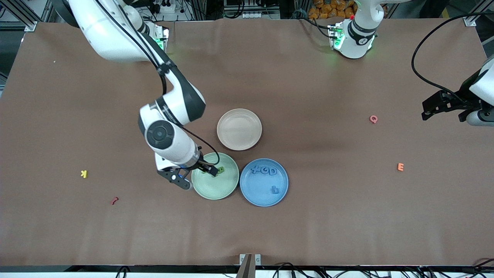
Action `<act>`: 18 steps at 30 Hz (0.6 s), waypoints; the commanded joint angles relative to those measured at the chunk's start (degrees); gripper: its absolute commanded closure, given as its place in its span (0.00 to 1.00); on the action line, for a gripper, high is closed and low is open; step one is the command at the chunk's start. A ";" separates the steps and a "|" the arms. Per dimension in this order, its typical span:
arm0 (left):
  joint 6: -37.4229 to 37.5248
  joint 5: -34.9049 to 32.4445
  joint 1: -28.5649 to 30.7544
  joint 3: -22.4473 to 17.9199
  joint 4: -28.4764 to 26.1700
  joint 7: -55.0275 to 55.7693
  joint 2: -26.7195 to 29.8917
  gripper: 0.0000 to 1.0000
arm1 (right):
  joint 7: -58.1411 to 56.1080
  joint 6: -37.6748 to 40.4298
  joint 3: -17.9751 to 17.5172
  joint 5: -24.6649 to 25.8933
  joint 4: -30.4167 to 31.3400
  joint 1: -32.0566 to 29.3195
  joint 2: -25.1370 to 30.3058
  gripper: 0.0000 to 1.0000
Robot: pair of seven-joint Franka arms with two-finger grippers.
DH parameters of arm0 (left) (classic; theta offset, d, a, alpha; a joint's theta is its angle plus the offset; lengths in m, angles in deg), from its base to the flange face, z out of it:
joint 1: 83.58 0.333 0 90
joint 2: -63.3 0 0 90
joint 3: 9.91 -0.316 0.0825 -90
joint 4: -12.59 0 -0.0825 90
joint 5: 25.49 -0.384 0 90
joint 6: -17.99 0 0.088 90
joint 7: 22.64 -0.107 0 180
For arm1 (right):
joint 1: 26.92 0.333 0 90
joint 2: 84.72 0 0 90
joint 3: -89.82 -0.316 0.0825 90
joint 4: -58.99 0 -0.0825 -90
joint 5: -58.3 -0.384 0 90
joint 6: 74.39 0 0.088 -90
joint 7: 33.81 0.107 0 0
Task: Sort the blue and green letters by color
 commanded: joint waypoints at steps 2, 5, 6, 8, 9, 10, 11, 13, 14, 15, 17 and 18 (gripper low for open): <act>0.92 -1.31 0.21 0.15 0.79 -1.18 -0.09 0.00 | -8.33 8.06 -0.43 -0.47 0.81 -2.65 8.34 0.00; 0.92 -1.22 0.21 0.15 0.70 -1.27 0.00 0.00 | -11.50 11.75 -0.43 -0.47 0.81 -3.97 11.16 0.00; 0.92 -1.22 0.21 0.15 0.79 -1.27 -0.09 0.00 | -12.38 12.89 -0.43 -0.47 0.81 -4.06 11.86 0.00; 0.92 -1.22 0.21 0.15 0.79 -1.18 -0.09 0.00 | -14.48 14.92 -0.34 -0.38 0.81 -4.58 13.44 0.00; 0.92 -1.22 0.21 0.15 0.79 -1.18 -0.09 0.00 | -15.63 15.62 -0.26 -0.38 0.81 -4.93 13.97 0.00; 0.92 -1.22 0.21 0.15 0.79 -1.18 0.00 0.00 | -16.94 16.41 -0.26 -0.38 0.81 -5.28 14.67 0.00; 0.92 -1.22 0.21 0.15 0.79 -1.18 -0.09 0.00 | -18.26 17.20 -0.26 -0.38 0.81 -5.72 15.29 0.00; 0.92 -1.22 0.21 0.15 0.79 -1.18 -0.09 0.00 | -21.07 18.79 -0.26 -0.47 0.63 -6.60 16.43 0.00; 0.92 -1.31 0.21 0.15 0.79 -1.18 -0.09 0.00 | -21.96 19.40 -0.26 -0.47 0.37 -7.04 16.87 0.00; 0.92 -1.22 0.21 0.15 0.79 -1.18 -0.09 0.00 | -23.10 20.28 -0.26 -0.47 0.11 -7.48 17.31 0.00; 0.92 -1.31 0.21 0.15 0.79 -1.27 -0.09 0.00 | -25.12 22.03 -0.26 -0.47 -0.77 -8.45 17.84 0.00; 0.92 -1.22 0.21 0.15 0.79 -1.27 -0.09 0.00 | -26.35 23.26 -0.26 -0.47 -1.30 -8.97 18.02 0.00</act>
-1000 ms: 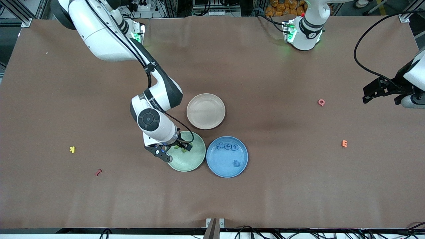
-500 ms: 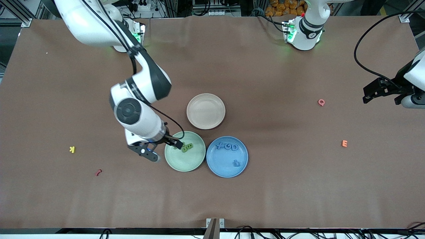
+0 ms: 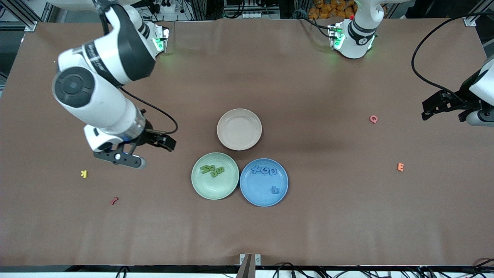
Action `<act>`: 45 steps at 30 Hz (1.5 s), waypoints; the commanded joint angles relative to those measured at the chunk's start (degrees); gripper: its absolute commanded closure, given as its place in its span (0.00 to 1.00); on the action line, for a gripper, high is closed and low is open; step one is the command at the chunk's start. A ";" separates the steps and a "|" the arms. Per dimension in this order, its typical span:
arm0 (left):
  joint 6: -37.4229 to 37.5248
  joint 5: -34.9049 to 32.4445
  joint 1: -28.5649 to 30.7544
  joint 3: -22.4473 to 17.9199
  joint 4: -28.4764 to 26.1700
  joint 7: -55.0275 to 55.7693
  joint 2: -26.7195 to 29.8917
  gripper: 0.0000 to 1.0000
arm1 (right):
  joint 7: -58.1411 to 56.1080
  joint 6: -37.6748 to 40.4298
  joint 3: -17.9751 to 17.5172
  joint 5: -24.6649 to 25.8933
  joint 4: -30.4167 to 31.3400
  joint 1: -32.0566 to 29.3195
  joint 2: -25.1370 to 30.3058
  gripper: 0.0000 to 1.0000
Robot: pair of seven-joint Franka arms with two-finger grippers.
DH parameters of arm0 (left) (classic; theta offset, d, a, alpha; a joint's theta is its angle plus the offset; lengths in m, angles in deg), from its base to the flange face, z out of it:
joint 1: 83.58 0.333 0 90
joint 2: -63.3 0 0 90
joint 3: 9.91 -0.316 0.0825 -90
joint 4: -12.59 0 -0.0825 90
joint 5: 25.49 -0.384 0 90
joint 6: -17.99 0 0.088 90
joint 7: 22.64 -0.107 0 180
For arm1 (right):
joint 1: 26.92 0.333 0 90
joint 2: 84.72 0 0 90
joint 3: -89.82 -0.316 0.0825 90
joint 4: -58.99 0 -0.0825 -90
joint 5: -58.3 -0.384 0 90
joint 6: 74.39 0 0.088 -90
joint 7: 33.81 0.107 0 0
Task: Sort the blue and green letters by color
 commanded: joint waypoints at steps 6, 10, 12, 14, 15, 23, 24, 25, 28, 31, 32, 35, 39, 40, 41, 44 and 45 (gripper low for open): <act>0.90 -1.22 0.21 0.16 0.70 -1.18 -0.08 0.00 | -14.77 10.63 -0.04 -0.42 -3.24 -5.90 3.89 0.00; 0.90 -1.22 0.21 0.16 0.70 -1.18 -0.17 0.00 | -18.73 13.19 -0.65 -0.51 -4.30 -9.32 5.56 0.00; 0.90 -1.22 0.21 0.16 0.61 -1.09 -0.17 0.00 | -20.67 13.63 -0.74 -0.51 -4.30 -10.91 6.79 0.00; 0.99 -1.22 0.21 0.16 0.61 -1.18 -0.17 0.00 | -23.04 13.72 -1.00 -0.60 -4.12 -12.40 8.19 0.00; 0.99 -1.22 0.21 0.16 0.61 -1.18 -0.25 0.00 | -24.53 13.72 -1.18 -0.60 -4.04 -13.11 8.55 0.00; 0.90 -1.22 0.21 0.16 0.61 -1.18 -0.17 0.00 | -31.31 15.30 -0.92 -0.51 -3.25 -17.59 11.62 0.00; 0.90 -1.31 0.21 0.16 0.61 -1.18 -0.17 0.00 | -31.22 15.56 -0.92 -0.51 -2.81 -18.03 12.24 0.00; 0.90 -1.31 0.21 0.16 0.61 -1.18 -0.25 0.00 | -31.22 15.83 -0.92 -0.42 -2.46 -18.21 12.77 0.00; 0.99 -1.31 0.12 0.16 0.61 -1.09 -0.25 0.00 | -31.31 16.09 -0.83 -0.25 -0.35 -19.17 14.61 0.00; 0.90 -1.22 0.12 0.16 0.61 -0.92 -0.17 0.00 | -31.92 16.18 -0.92 -0.42 5.00 -20.41 17.86 0.00; 0.90 -1.31 0.04 0.16 0.70 -0.83 -0.17 0.00 | -31.93 15.57 -0.92 -0.42 6.50 -20.49 18.65 0.00; 0.90 -1.22 -0.05 0.16 0.70 -0.92 -0.26 0.00 | -31.93 14.95 -0.92 -0.42 7.92 -20.58 19.36 0.00; 0.90 -1.22 0.12 0.16 0.70 -1.18 -0.26 0.00 | -32.01 14.69 -0.92 -0.51 8.97 -21.02 19.36 0.00; 0.90 -1.31 0.21 0.08 0.70 -1.18 -0.26 0.00 | -32.01 14.51 -0.92 -0.51 9.23 -21.02 19.36 0.00; 0.90 -1.31 0.21 0.16 0.70 -1.18 -0.26 0.00 | -32.01 14.16 -0.92 -0.51 9.50 -21.02 19.45 0.00; 0.90 -1.31 0.12 0.16 0.70 -1.18 -0.26 0.00 | -32.01 12.23 -0.92 -0.51 11.60 -21.11 20.33 0.00; 0.90 -1.31 0.12 0.16 0.70 -1.18 -0.26 0.00 | -32.01 11.18 -0.92 -0.60 12.92 -21.20 20.85 0.00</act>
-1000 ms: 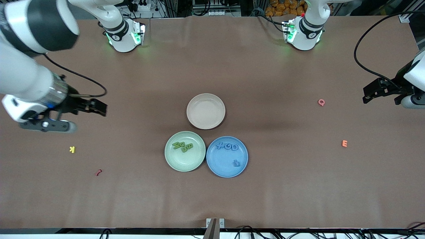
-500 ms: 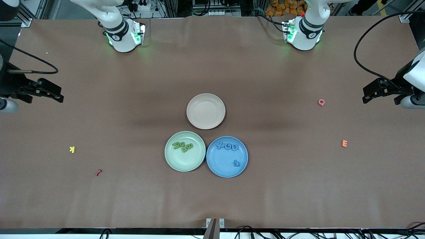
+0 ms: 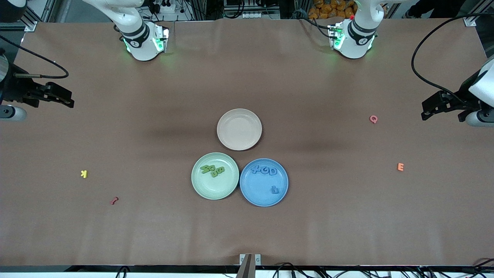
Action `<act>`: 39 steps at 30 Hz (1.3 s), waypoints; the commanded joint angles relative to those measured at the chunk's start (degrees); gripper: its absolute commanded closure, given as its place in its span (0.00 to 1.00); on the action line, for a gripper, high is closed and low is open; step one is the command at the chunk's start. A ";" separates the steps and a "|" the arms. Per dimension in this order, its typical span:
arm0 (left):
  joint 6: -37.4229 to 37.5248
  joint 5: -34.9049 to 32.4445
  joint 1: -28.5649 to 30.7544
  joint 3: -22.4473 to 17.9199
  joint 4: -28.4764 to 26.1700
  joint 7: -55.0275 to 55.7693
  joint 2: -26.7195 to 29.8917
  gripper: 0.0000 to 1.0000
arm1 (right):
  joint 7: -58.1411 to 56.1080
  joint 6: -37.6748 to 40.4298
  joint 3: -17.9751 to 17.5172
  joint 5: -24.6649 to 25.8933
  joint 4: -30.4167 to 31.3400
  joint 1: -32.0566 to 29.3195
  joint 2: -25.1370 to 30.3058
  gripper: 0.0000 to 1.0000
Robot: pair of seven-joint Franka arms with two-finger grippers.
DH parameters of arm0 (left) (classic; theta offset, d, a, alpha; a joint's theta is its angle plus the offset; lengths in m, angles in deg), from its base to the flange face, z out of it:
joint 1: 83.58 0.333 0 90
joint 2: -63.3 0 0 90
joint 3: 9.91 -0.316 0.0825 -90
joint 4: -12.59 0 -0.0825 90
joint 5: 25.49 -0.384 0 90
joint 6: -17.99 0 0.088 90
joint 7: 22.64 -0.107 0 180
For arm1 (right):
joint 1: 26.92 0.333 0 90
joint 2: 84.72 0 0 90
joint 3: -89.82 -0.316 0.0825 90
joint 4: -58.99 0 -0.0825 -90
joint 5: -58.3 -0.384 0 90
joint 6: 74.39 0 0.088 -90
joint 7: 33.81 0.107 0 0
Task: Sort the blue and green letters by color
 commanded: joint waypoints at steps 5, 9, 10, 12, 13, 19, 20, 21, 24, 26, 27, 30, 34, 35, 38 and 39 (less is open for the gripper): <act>0.69 -1.13 0.20 0.18 0.70 -1.18 -0.04 0.00 | -1.86 -7.93 -0.61 -0.56 11.36 -1.66 6.51 0.00; 0.69 -1.05 0.20 0.18 0.70 -1.18 0.05 0.00 | -2.04 -8.02 -0.18 -0.56 11.53 -1.48 6.42 0.00; 0.69 -0.96 0.20 0.18 0.70 -1.18 0.05 0.00 | -2.13 -8.02 0.26 -0.56 11.45 -1.31 6.42 0.00; 0.69 -0.96 0.11 0.18 0.70 -1.18 0.05 0.00 | -2.74 -8.02 1.75 -0.65 11.45 -0.26 6.51 0.00; 0.69 -0.96 0.11 0.18 0.70 -1.18 0.05 0.00 | -3.18 -8.02 2.46 -0.65 11.45 0.36 6.51 0.00; 0.69 -0.96 0.03 0.18 0.70 -1.18 0.05 0.00 | -4.15 -8.02 4.83 -2.75 11.45 1.86 6.34 0.00; 0.69 -0.96 0.03 0.18 0.62 -1.18 0.05 0.00 | -4.15 -8.02 4.92 -3.20 11.45 1.77 6.34 0.00; 0.77 -0.96 0.03 0.18 0.61 -1.18 0.05 0.00 | -4.15 -8.02 4.92 -3.29 11.45 1.77 6.34 0.00; 0.69 -0.96 0.03 0.18 0.61 -1.18 0.05 0.00 | -4.15 -8.11 4.92 -3.29 11.36 1.95 6.33 0.00; 0.69 -0.96 0.03 0.18 0.61 -1.18 -0.04 0.00 | -4.15 -8.29 4.92 -3.20 11.36 2.03 6.33 0.00; 0.69 -0.96 0.03 0.18 0.53 -1.18 -0.04 0.00 | -4.24 -8.20 4.92 -3.20 11.36 2.03 6.34 0.00; 0.69 -0.96 0.03 0.18 0.61 -1.18 -0.04 0.00 | -4.24 -8.20 4.92 -3.20 11.45 2.03 6.34 0.00; 0.69 -0.96 0.03 0.18 0.61 -1.18 -0.04 0.00 | -4.94 -8.20 4.66 -3.02 11.45 2.12 6.42 0.00; 0.77 -0.96 0.03 0.18 0.53 -1.18 -0.04 0.00 | -5.38 -8.20 4.57 -2.76 11.45 2.30 6.42 0.00; 0.69 -0.96 0.03 0.18 0.53 -1.18 -0.04 0.00 | -5.73 -8.29 4.57 -2.76 11.45 2.39 6.42 0.00; 0.69 -1.04 0.03 0.18 0.53 -1.18 -0.04 0.00 | -5.73 -8.29 4.57 -2.76 11.45 2.39 6.42 0.00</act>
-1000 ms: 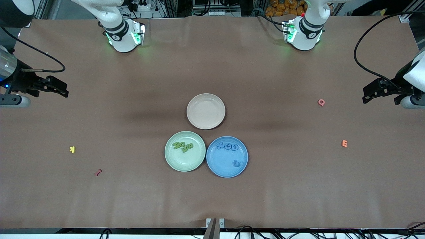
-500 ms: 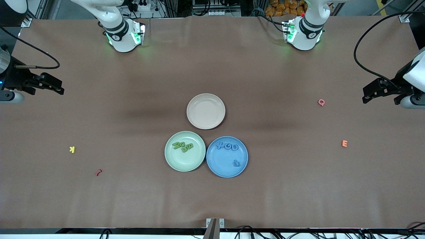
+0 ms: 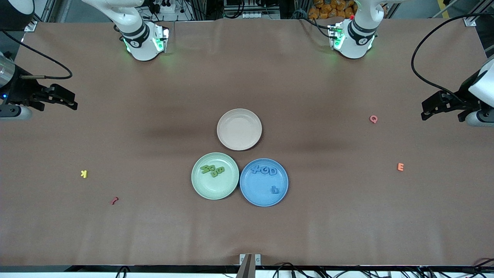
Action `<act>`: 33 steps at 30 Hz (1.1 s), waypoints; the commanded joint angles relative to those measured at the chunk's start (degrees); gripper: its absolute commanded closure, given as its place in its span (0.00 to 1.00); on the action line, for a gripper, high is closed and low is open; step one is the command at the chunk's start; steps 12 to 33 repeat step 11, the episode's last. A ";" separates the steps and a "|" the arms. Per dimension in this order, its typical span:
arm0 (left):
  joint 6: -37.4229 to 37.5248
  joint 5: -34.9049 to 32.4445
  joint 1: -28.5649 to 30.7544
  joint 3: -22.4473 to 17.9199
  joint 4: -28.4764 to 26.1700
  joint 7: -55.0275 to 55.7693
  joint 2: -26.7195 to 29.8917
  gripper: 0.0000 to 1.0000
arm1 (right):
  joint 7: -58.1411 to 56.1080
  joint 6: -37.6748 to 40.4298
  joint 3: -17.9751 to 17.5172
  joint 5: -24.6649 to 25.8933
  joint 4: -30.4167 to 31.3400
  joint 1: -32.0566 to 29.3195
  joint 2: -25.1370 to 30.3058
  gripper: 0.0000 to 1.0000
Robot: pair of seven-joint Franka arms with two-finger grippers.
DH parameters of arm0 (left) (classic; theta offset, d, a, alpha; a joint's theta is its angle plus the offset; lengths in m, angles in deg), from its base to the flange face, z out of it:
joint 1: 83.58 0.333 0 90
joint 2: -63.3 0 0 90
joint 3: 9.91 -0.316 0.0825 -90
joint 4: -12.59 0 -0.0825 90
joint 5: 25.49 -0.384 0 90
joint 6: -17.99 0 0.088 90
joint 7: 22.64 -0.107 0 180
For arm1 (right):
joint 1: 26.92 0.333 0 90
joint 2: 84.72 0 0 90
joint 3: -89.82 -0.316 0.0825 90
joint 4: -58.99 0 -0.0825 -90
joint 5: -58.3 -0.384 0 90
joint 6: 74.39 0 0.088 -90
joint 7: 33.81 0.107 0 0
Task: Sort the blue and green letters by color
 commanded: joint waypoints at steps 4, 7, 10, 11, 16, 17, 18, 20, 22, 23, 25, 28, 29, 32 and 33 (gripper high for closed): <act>0.77 -0.96 0.03 0.15 0.53 -1.18 -0.03 0.00 | -1.33 -1.04 0.44 0.07 1.82 0.57 1.81 0.00; 0.68 -0.96 0.03 0.15 0.44 -1.18 -0.12 0.00 | -1.33 -1.40 0.44 0.43 1.82 0.57 1.81 0.00; 0.68 -0.96 0.03 0.15 0.44 -1.18 -0.12 0.00 | -1.33 -1.74 0.44 0.43 1.82 0.57 1.72 0.00; 0.68 -1.04 0.03 0.15 0.44 -1.18 -0.12 0.00 | -1.33 -1.83 0.44 0.43 1.82 0.57 1.72 0.00; 0.68 -1.04 0.03 0.15 0.44 -1.18 -0.12 0.00 | -1.33 -1.83 0.44 0.43 1.82 0.57 1.72 0.00; 0.68 -1.04 0.03 0.15 0.44 -1.18 -0.12 0.00 | -1.33 -1.83 0.44 0.43 1.82 0.57 1.72 0.00; 0.68 -1.04 0.03 0.15 0.44 -1.18 -0.12 0.00 | -1.33 -1.83 0.44 0.43 1.82 0.57 1.72 0.00; 0.68 -1.04 0.03 0.15 0.44 -1.18 -0.12 0.00 | -1.33 -1.83 0.44 0.43 1.82 0.57 1.72 0.00; 0.68 -1.04 0.03 0.15 0.44 -1.18 -0.12 0.00 | -1.33 -1.83 0.44 0.43 1.82 0.57 1.72 0.00; 0.68 -1.04 0.03 0.15 0.44 -1.18 -0.12 0.00 | -1.33 -1.83 0.44 0.43 1.82 0.57 1.72 0.00; 0.68 -1.04 0.03 0.15 0.44 -1.18 -0.12 0.00 | -1.33 -1.83 0.44 0.43 1.82 0.57 1.72 0.00; 0.68 -1.04 0.03 0.15 0.44 -1.18 -0.12 0.00 | -1.33 -1.83 0.44 0.43 1.82 0.57 1.72 0.00; 0.68 -1.04 0.03 0.15 0.44 -1.18 -0.12 0.00 | -1.33 -1.83 0.44 0.43 1.82 0.57 1.72 0.00; 0.68 -1.04 0.03 0.15 0.44 -1.18 -0.12 0.00 | -1.33 -1.83 0.44 0.43 1.82 0.57 1.72 0.00; 0.68 -1.04 0.03 0.15 0.44 -1.18 -0.12 0.00 | -1.33 -1.83 0.44 0.43 1.82 0.57 1.72 0.00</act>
